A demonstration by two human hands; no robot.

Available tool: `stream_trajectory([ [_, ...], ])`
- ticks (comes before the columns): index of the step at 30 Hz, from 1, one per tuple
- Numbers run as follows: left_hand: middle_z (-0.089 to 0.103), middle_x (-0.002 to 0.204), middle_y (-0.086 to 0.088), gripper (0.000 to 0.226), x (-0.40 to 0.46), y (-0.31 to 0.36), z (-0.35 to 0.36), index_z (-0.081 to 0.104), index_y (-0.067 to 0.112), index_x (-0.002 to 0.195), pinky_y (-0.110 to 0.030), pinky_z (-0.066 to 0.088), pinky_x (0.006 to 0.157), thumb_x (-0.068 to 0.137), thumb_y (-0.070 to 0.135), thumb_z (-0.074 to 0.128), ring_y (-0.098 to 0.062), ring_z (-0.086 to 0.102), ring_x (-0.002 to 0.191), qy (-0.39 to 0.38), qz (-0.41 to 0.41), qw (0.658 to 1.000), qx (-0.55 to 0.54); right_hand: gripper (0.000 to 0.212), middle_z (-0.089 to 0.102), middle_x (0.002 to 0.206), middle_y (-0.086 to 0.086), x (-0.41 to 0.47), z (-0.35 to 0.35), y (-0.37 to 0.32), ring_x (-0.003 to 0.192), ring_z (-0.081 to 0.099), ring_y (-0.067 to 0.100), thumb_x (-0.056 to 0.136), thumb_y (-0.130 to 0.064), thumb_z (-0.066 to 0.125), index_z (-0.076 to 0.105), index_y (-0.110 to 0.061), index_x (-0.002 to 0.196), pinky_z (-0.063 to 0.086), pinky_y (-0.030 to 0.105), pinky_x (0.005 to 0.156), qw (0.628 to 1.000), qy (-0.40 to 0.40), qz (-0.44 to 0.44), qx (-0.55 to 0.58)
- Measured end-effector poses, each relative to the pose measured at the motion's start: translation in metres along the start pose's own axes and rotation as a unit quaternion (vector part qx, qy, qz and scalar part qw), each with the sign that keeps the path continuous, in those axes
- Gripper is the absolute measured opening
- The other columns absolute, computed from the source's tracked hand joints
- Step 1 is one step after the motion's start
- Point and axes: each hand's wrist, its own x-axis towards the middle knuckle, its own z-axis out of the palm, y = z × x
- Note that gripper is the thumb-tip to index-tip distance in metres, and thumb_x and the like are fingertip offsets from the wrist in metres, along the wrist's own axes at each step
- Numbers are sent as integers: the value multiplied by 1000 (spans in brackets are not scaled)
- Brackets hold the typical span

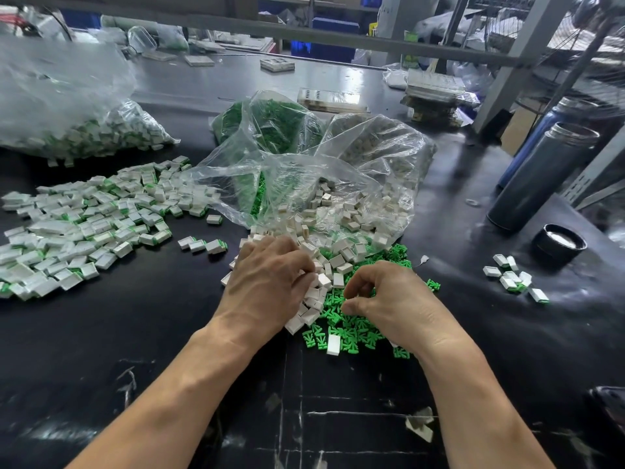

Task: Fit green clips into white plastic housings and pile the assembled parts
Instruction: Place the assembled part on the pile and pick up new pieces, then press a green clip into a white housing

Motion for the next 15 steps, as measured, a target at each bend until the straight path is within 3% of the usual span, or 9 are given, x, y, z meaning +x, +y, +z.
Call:
stream_trajectory([
  [6, 65, 103, 17, 11, -2, 4, -1, 66, 30, 102, -21, 29, 94, 94, 37, 69, -6, 56, 103, 36, -25, 997, -61, 17, 59, 92, -17, 1, 3, 1, 86, 55, 0, 84, -40, 83, 68, -33, 80, 51, 31, 85, 1000, 7, -11, -10],
  [10, 65, 87, 20, 9, -4, 7, -6, 66, 32, 98, -21, 48, 79, 92, 39, 67, 1, 61, 83, 40, -56, 984, -166, 17, 66, 87, -14, 2, 6, 1, 81, 61, 2, 89, -42, 78, 65, -32, 84, 53, 29, 75, 999, 43, -11, 30],
  [12, 69, 82, 16, 7, -3, 9, -8, 67, 30, 97, -16, 53, 73, 92, 33, 70, -1, 66, 80, 37, -81, 965, -247, 15, 69, 83, -11, 3, 7, 0, 76, 64, 3, 92, -39, 76, 65, -31, 87, 56, 28, 73, 993, 79, -27, 78],
  [15, 74, 87, 8, 9, -2, 13, -12, 70, 22, 99, -19, 56, 71, 91, 23, 75, -8, 70, 78, 31, -131, 905, -404, 12, 70, 78, -10, 5, 11, -4, 72, 64, -1, 92, -34, 77, 68, -29, 87, 49, 16, 64, 972, 127, -42, 195],
])
